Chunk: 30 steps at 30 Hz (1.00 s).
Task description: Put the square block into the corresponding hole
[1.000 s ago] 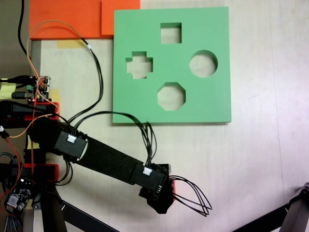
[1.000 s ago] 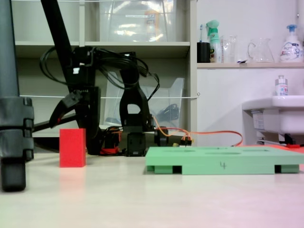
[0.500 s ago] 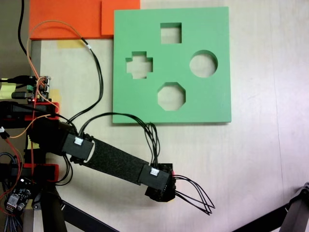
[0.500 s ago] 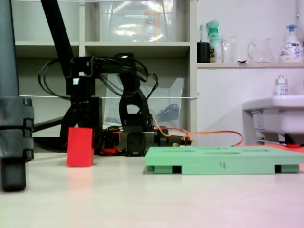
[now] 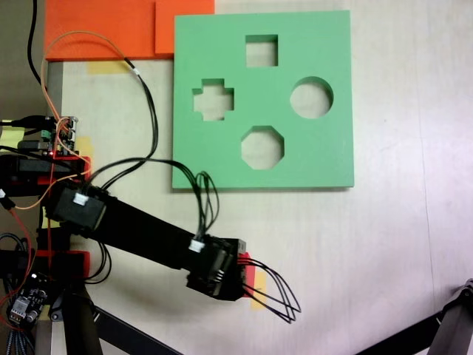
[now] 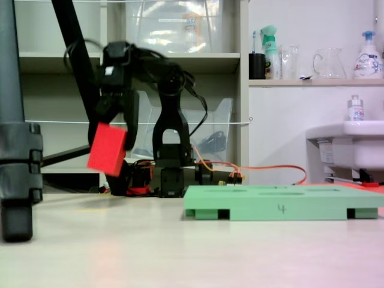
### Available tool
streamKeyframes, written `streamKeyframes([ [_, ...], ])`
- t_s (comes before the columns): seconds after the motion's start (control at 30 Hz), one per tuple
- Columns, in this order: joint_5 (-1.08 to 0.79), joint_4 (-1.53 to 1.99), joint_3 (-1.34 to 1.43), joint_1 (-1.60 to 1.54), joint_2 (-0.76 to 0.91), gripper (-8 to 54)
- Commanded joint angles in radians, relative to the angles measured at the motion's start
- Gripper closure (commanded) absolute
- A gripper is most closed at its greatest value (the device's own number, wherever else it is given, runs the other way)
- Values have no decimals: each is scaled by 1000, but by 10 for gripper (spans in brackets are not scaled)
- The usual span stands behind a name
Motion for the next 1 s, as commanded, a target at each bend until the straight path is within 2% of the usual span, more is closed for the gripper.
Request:
streamKeyframes([
  [0.0,103,78,-21,-46,133,412],
  [0.1,301,80,-32,-232,210,413],
  [0.2,552,80,-55,-494,216,411],
  [0.33,834,69,-206,-784,83,411],
  [0.67,988,91,-689,-1012,-383,393],
  [0.83,1034,75,-867,-1091,-528,367],
  [0.97,1054,15,-887,-1127,-592,367],
])
